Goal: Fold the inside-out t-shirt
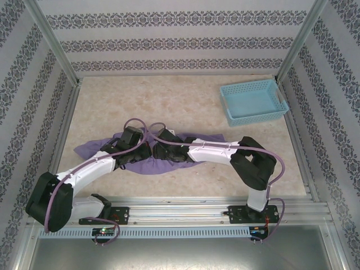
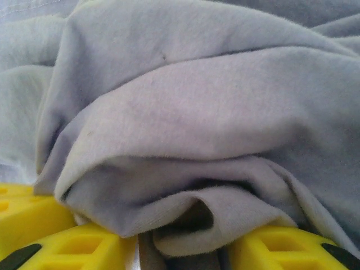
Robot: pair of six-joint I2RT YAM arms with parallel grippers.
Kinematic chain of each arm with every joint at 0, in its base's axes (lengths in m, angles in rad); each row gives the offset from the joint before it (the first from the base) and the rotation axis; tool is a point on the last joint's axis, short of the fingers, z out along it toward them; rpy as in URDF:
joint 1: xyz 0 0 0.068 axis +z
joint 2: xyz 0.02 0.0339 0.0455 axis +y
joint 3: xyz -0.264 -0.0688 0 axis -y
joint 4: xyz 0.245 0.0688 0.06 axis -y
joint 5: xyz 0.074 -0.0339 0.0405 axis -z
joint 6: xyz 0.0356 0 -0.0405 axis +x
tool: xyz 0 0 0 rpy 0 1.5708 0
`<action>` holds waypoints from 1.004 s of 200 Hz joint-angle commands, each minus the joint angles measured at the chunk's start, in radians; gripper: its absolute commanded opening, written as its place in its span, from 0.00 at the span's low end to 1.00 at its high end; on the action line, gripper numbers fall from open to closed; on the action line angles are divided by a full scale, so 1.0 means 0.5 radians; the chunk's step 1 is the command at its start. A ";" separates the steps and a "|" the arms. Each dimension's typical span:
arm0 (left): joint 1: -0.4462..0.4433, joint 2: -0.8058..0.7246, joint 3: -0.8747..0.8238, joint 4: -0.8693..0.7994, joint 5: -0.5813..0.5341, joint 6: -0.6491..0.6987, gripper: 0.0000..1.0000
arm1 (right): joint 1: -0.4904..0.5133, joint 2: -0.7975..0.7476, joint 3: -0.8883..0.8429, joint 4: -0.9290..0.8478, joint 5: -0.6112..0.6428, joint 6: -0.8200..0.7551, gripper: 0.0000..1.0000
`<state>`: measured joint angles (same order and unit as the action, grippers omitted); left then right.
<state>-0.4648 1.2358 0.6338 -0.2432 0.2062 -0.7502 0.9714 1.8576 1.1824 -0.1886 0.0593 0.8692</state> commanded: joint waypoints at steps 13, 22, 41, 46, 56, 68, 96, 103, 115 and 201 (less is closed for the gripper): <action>-0.026 -0.040 -0.023 0.051 0.003 -0.034 0.02 | -0.039 0.039 0.065 -0.008 0.058 0.008 0.40; -0.027 -0.036 -0.020 0.048 0.000 -0.030 0.02 | -0.038 0.024 0.054 0.003 0.067 -0.003 0.39; -0.026 -0.006 -0.021 0.051 -0.001 -0.024 0.02 | -0.045 -0.005 0.047 0.005 0.081 -0.008 0.37; -0.026 0.004 -0.020 0.054 0.002 -0.025 0.03 | -0.047 -0.015 0.044 0.004 0.087 -0.008 0.37; -0.025 0.018 -0.024 0.065 0.005 -0.029 0.03 | -0.052 -0.034 0.030 0.013 0.097 -0.008 0.34; -0.028 0.032 -0.031 0.075 0.005 -0.034 0.02 | -0.057 -0.058 0.016 0.018 0.105 -0.017 0.34; -0.037 0.036 -0.029 0.082 0.009 -0.037 0.03 | -0.087 -0.060 0.007 0.027 0.085 -0.003 0.42; -0.040 0.035 -0.029 0.080 0.011 -0.037 0.02 | -0.093 -0.050 0.011 0.031 0.080 -0.002 0.43; -0.041 0.027 -0.026 0.074 0.008 -0.037 0.03 | -0.096 -0.032 0.026 0.024 0.070 -0.008 0.42; 0.010 0.092 0.137 -0.131 -0.167 0.097 0.03 | -0.065 -0.262 -0.058 -0.035 -0.058 -0.183 0.00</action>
<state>-0.4717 1.2518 0.6388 -0.2478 0.1783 -0.7479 0.9318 1.8442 1.1847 -0.1921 0.0689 0.8330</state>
